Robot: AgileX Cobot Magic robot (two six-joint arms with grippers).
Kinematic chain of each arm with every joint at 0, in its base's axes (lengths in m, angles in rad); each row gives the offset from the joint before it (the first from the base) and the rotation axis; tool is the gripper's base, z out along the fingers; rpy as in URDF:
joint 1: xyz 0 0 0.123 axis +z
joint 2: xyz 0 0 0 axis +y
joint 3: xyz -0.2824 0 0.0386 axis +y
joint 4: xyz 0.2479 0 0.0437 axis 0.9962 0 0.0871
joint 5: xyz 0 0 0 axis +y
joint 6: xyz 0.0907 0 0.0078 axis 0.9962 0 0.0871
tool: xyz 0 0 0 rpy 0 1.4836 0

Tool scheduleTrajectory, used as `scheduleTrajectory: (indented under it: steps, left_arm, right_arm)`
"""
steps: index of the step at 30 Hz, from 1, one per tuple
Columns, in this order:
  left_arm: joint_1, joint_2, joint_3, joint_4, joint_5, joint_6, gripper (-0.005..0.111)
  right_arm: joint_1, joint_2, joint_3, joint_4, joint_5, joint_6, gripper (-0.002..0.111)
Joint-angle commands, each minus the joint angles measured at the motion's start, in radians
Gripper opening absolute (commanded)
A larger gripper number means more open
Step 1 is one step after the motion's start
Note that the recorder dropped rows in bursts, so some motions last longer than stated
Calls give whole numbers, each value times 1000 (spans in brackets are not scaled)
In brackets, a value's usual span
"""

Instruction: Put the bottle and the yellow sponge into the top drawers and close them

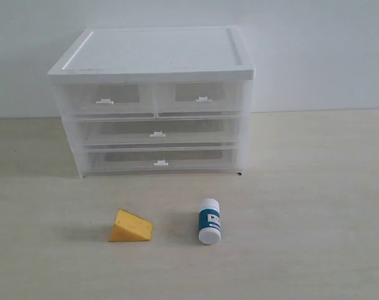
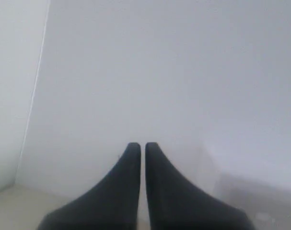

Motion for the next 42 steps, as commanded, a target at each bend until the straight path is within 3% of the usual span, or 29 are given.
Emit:
scheduleTrajectory:
  steps: [1, 3, 5, 7, 15, 17, 20, 22, 26, 29, 33, 42]
  left_arm:
    - [1, -2, 3, 2, -349, -223, 4]
    - [1, -2, 3, 185, -515, -357, 4]
    - [1, -2, -63, 319, -546, -471, 4]
    - [1, 42, -192, 333, -524, -492, 4]
    - [1, 266, -532, 479, -261, -529, 4]
    - [-1, 349, -624, 602, -153, -674, 4]
    - [-1, 490, -711, 957, -7, -1064, 4]
    - [-1, 599, -736, 1142, 11, -1224, 4]
    - [-1, 881, -770, 1361, -135, -1494, 4]
    - [-1, 1150, -815, 1542, -370, -1725, 4]
    - [-1, 1417, -935, 1761, -567, -1935, 4]
    - [-1, 1653, -987, 1686, -778, -1952, 4]
  right_arm:
    - [-1, -5, 0, -5, -401, 8, 0]
    - [-1, -5, 0, -3, -719, 101, 0]
    - [-1, -5, 0, 41, -975, 370, 0]
    - [-1, -5, -44, 52, -1035, 366, 0]
    - [-1, 102, -482, 29, -448, 354, 0]
    - [-1, 228, -637, -46, -277, 354, 0]
    - [-1, 459, -819, -54, -127, 351, 0]
    - [-1, 598, -895, -54, -60, 328, 0]
    - [-1, 855, -977, -52, 90, 303, 0]
    - [33, 1022, -979, -25, 106, 219, 0]
    - [78, 1193, -979, 8, 108, 172, 0]
    - [109, 1371, -979, 96, 92, 158, 0]
